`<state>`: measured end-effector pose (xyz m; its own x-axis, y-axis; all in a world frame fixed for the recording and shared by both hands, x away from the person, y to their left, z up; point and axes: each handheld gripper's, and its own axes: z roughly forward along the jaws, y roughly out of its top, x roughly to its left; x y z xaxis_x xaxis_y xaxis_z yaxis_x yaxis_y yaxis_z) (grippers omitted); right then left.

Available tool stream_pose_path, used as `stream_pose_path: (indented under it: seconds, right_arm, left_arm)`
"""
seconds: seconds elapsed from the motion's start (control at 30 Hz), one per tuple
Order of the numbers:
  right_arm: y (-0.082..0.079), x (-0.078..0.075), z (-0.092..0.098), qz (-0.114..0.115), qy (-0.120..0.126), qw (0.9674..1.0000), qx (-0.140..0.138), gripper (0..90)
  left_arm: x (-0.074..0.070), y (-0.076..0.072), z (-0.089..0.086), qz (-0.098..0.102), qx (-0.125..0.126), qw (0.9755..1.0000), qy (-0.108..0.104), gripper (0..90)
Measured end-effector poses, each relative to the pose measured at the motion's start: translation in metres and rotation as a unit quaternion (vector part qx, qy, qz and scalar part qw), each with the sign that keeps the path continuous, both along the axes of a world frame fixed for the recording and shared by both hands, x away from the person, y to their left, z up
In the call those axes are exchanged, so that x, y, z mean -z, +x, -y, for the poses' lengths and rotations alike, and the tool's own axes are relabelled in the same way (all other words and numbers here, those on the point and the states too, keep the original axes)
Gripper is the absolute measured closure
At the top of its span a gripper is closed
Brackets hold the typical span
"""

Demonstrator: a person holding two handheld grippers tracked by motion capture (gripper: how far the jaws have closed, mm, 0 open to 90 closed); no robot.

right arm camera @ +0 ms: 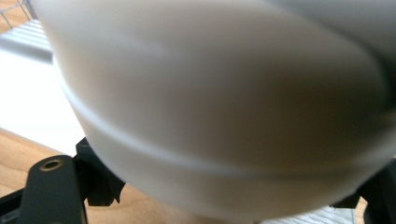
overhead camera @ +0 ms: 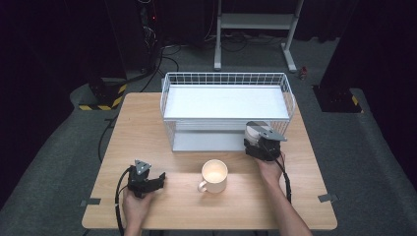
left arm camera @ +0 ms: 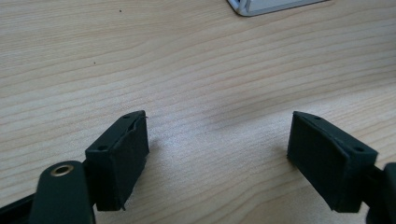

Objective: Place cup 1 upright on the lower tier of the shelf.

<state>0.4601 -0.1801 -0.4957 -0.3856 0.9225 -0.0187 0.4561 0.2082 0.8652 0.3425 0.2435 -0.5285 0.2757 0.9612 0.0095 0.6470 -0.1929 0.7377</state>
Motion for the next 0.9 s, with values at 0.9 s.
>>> stream_pose_path:
  seconds: [0.9]
  right_arm:
    - [-0.023, 0.000, 0.008, -0.014, -0.015, 0.9998, 0.002, 23.5]
  left_arm:
    - [0.000, 0.000, 0.000, 0.001, -0.003, 1.0000, -0.001, 21.6]
